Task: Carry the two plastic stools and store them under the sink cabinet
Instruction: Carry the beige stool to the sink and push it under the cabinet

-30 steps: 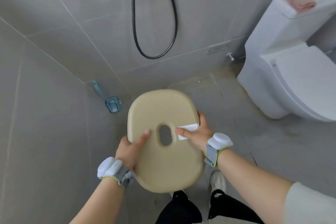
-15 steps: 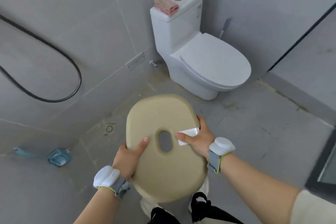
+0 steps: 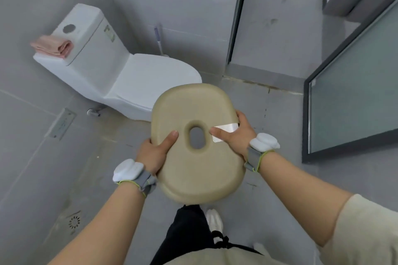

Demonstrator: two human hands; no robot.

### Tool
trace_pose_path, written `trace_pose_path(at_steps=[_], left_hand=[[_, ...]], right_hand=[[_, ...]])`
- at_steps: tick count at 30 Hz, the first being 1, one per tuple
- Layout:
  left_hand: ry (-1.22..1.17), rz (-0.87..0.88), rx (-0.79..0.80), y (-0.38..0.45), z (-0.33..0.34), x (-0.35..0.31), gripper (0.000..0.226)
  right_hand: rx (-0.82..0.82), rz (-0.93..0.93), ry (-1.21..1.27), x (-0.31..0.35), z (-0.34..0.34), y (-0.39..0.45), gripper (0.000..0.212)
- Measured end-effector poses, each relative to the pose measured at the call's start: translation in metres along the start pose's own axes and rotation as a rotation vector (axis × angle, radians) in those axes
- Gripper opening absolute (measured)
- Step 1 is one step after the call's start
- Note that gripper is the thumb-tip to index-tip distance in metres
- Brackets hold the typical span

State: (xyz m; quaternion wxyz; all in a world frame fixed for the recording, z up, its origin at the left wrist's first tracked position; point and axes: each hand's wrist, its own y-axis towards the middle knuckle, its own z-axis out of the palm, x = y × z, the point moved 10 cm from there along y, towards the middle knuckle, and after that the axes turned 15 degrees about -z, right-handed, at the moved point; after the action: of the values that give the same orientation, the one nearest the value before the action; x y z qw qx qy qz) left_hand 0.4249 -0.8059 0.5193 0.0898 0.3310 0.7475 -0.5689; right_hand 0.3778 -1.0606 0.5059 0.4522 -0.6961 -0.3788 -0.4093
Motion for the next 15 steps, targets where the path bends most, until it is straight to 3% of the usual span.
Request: trace_pose_path(at_steps=[5,8,11,15], left_hand=[[0.121,0.056,0.063,0.022,0.05,-0.069,0.08],[0.192,0.07,0.096,0.034,0.078,-0.112,0.071],[0.264,0.106,0.144,0.061,0.115,-0.166,0.092],[0.315,0.132,0.194,0.079,0.147,-0.215,0.093]], right_hand=[[-0.133,0.018,0.065,-0.001,-0.055,0.037,0.094],[-0.194,0.038,0.112,0.0,-0.081,0.062,0.091],[-0.277,0.056,0.128,0.002,-0.118,0.104,0.095],[-0.312,0.083,0.103,0.007,-0.15,0.14,0.101]])
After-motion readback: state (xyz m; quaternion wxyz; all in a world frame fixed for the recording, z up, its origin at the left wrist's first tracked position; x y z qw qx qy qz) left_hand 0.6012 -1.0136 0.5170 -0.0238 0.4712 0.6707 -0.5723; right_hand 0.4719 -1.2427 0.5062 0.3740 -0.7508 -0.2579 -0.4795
